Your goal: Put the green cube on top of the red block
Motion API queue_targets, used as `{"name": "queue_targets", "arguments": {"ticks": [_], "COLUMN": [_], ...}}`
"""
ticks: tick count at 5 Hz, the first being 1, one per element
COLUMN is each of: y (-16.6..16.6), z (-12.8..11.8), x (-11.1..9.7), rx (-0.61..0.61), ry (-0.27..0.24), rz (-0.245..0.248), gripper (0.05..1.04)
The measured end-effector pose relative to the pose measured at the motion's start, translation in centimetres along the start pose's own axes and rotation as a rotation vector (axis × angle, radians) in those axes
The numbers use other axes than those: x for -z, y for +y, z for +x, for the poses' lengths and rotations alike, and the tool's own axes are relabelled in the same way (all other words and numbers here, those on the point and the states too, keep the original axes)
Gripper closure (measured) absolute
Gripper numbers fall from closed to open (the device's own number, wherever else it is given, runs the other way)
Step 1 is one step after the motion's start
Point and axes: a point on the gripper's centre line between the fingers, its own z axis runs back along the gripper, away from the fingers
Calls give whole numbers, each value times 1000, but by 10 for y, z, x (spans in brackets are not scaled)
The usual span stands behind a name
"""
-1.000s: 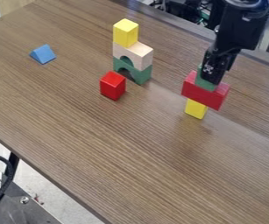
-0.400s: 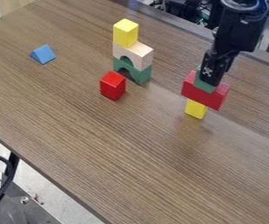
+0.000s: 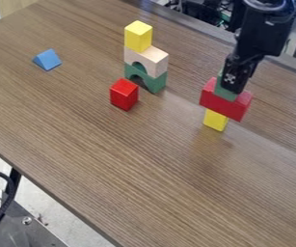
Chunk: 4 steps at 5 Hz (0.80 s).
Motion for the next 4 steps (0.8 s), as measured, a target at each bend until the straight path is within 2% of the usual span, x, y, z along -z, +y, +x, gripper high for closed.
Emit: {"name": "queue_targets", "arguments": {"ticks": [1, 2, 3, 4], "y": [3, 4, 2, 2], "z": [0, 1, 1, 1], "x": [1, 2, 2, 2], "rx": [0, 11, 11, 10], "ry": [0, 4, 8, 6], "rz": [1, -7, -18, -21], "gripper": [534, 454, 164, 81]}}
